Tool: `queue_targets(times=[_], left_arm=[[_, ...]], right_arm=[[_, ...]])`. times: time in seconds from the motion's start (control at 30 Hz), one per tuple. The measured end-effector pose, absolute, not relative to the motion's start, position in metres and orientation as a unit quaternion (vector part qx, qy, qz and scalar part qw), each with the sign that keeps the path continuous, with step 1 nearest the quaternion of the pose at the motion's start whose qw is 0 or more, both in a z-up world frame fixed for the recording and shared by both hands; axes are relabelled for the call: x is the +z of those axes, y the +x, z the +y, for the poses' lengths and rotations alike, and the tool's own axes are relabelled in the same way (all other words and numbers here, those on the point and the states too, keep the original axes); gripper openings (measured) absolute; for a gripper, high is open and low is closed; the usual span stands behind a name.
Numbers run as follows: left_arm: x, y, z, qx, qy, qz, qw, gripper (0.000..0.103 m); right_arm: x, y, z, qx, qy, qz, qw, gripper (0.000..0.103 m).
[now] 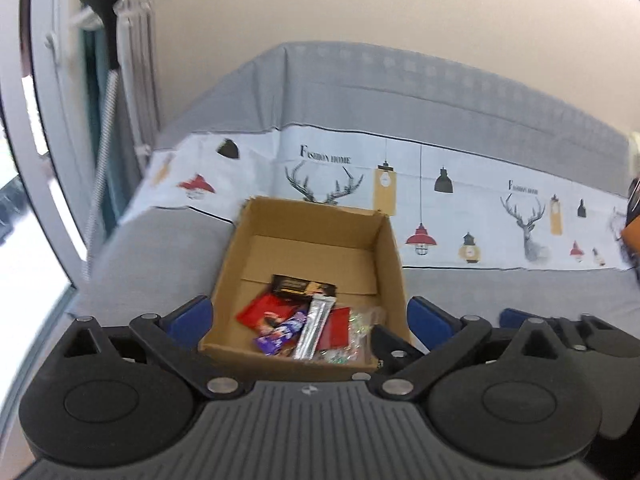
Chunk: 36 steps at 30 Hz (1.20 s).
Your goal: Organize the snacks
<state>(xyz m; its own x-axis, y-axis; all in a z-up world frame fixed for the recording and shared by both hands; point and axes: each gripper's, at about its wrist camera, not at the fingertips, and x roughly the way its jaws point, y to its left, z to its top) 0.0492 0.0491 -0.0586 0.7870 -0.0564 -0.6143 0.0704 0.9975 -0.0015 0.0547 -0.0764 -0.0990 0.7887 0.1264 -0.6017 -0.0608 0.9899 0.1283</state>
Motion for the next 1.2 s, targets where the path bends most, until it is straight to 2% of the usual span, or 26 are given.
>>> queue_targets(times=[0.43, 1.2], left_arm=[[-0.009, -0.020, 0.027, 0.008, 0.060, 0.333, 0.941, 0.103], [-0.004, -0.029, 0.030, 0.032, 0.069, 0.349, 0.934, 0.103]], right_arm=[[-0.058, -0.018, -0.097, 0.052, 0.092, 0.331, 0.938, 0.102], [-0.055, -0.029, -0.094, 0.063, 0.098, 0.344, 0.931, 0.102]])
